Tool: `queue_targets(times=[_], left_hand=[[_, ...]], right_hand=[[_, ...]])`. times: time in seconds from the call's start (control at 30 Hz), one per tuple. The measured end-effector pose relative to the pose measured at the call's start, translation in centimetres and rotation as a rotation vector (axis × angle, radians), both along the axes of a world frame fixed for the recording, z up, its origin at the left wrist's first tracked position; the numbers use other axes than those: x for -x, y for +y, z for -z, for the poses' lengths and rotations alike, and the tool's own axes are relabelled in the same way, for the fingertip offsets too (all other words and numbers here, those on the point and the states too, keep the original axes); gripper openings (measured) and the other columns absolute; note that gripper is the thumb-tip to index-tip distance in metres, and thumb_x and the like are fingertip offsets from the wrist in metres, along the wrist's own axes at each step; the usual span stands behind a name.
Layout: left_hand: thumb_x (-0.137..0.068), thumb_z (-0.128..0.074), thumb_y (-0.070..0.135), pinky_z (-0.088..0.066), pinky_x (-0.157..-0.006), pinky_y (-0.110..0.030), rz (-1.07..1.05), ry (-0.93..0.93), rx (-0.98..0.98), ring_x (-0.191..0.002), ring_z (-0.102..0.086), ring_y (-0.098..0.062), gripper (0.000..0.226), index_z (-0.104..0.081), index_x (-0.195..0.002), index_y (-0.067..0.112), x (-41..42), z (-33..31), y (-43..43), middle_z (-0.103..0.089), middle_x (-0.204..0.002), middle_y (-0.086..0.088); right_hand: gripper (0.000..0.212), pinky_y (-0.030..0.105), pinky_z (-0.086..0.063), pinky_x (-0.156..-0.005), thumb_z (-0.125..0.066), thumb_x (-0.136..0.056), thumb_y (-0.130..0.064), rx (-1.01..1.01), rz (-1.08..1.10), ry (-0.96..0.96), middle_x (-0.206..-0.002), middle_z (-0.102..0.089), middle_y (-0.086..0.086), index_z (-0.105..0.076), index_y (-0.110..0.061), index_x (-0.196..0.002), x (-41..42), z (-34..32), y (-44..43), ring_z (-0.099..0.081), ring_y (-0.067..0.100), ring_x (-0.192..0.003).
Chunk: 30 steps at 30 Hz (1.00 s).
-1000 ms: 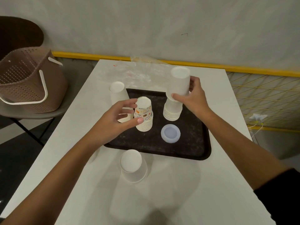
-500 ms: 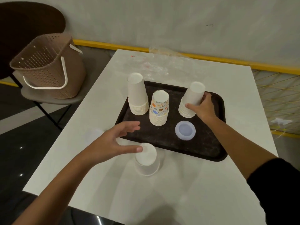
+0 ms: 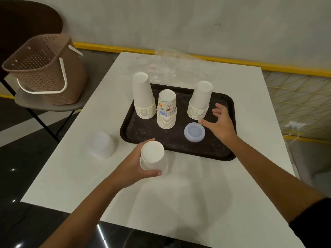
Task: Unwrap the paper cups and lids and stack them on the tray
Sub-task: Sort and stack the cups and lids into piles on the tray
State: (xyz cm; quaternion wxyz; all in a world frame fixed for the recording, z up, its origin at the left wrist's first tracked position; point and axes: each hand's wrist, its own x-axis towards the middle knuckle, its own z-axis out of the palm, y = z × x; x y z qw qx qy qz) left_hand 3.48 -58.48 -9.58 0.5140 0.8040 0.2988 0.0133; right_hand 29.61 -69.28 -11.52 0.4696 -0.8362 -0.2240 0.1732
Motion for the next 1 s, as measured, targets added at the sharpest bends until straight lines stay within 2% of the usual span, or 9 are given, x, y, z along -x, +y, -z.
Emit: queue_targets(times=[0.13, 0.33, 0.5, 0.6, 0.7, 0.77, 0.83, 0.93, 1.0], left_hand=[[-0.065, -0.082, 0.022, -0.036, -0.092, -0.021, -0.092, 0.009, -0.052, -0.116, -0.044, -0.012, 0.074, -0.039, -0.124, 0.031, 0.2, 0.4, -0.3, -0.051, -0.126, 0.006], [-0.065, -0.082, 0.025, -0.039, -0.094, -0.028, -0.136, -0.003, -0.097, -0.109, -0.044, -0.009, 0.081, -0.04, -0.134, 0.024, 0.3, -0.9, -0.8, -0.049, -0.122, 0.008], [-0.066, -0.08, 0.022, -0.038, -0.089, -0.021, -0.113, -0.059, -0.113, -0.108, -0.045, -0.008, 0.078, -0.04, -0.132, 0.026, 0.2, -3.2, -0.8, -0.05, -0.117, 0.012], [-0.065, -0.081, 0.024, -0.038, -0.075, -0.008, -0.086, -0.086, -0.144, -0.095, -0.051, -0.001, 0.071, -0.041, -0.124, 0.033, -0.1, -4.8, -0.3, -0.051, -0.104, 0.025], [-0.065, -0.081, 0.023, -0.041, -0.064, -0.005, -0.075, -0.115, -0.155, -0.088, -0.053, 0.005, 0.067, -0.043, -0.119, 0.034, -0.5, -6.5, 0.4, -0.05, -0.098, 0.029], [-0.063, -0.081, 0.025, -0.044, -0.063, -0.006, -0.066, -0.147, -0.153, -0.09, -0.055, 0.005, 0.066, -0.046, -0.118, 0.032, -1.1, -7.5, 1.0, -0.055, -0.1, 0.026], [-0.062, -0.081, 0.027, -0.047, -0.063, -0.008, -0.049, -0.171, -0.147, -0.091, -0.057, 0.001, 0.066, -0.046, -0.119, 0.031, -2.0, -8.4, 1.4, -0.058, -0.102, 0.021], [-0.065, -0.079, 0.031, -0.041, -0.071, -0.01, -0.012, -0.183, -0.192, -0.1, -0.053, -0.008, 0.067, -0.043, -0.121, 0.033, -3.9, -9.1, 2.2, -0.055, -0.112, 0.013], [-0.067, -0.078, 0.032, -0.039, -0.072, -0.009, 0.033, -0.2, -0.211, -0.1, -0.051, -0.006, 0.065, -0.04, -0.12, 0.036, -5.5, -9.5, 2.4, -0.053, -0.111, 0.015]], right_hand=[[0.079, 0.018, -0.034, -0.093, -0.077, -0.074, -0.021, -0.034, -0.057, -0.015, -0.14, -0.043, 0.005, -0.032, -0.013, -0.139, 1.8, -0.8, -1.2, -0.044, 0.016, -0.125], [0.075, 0.019, -0.034, -0.096, -0.076, -0.076, -0.019, -0.032, -0.131, -0.021, -0.138, -0.044, 0.004, -0.033, -0.016, -0.138, 3.5, -1.8, -2.1, -0.045, 0.015, -0.125], [0.073, 0.019, -0.035, -0.096, -0.075, -0.076, -0.023, -0.046, -0.165, -0.027, -0.136, -0.046, 0.002, -0.035, -0.016, -0.136, 4.5, -2.8, -2.3, -0.046, 0.014, -0.123], [0.07, 0.02, -0.035, -0.099, -0.074, -0.076, -0.023, -0.089, -0.203, -0.018, -0.132, -0.048, 0.003, -0.037, -0.016, -0.135, 4.9, -3.9, -2.4, -0.047, 0.015, -0.122], [0.068, 0.031, -0.037, -0.108, -0.075, -0.075, -0.023, -0.102, -0.272, 0.015, -0.133, -0.049, 0.003, -0.039, -0.018, -0.133, 5.6, -5.8, -2.2, -0.047, 0.017, -0.123], [0.069, 0.033, -0.035, -0.11, -0.076, -0.074, -0.02, -0.096, -0.363, 0.05, -0.134, -0.049, 0.001, -0.039, -0.019, -0.132, 6.0, -7.0, -2.1, -0.046, 0.015, -0.124], [0.073, 0.028, -0.033, -0.108, -0.077, -0.073, -0.019, -0.068, -0.473, 0.056, -0.136, -0.046, -0.001, -0.037, -0.02, -0.135, 6.3, -8.1, -1.9, -0.043, 0.012, -0.126], [0.079, 0.019, -0.028, -0.104, -0.077, -0.073, -0.022, -0.019, -0.575, 0.011, -0.14, -0.042, -0.004, -0.032, -0.021, -0.138, 6.4, -9.5, -1.5, -0.039, 0.003, -0.123], [0.081, 0.017, -0.028, -0.103, -0.077, -0.073, -0.025, -0.003, -0.589, -0.025, -0.141, -0.042, -0.006, -0.031, -0.021, -0.139, 6.3, -10.3, -1.1, -0.038, -0.001, -0.121]])
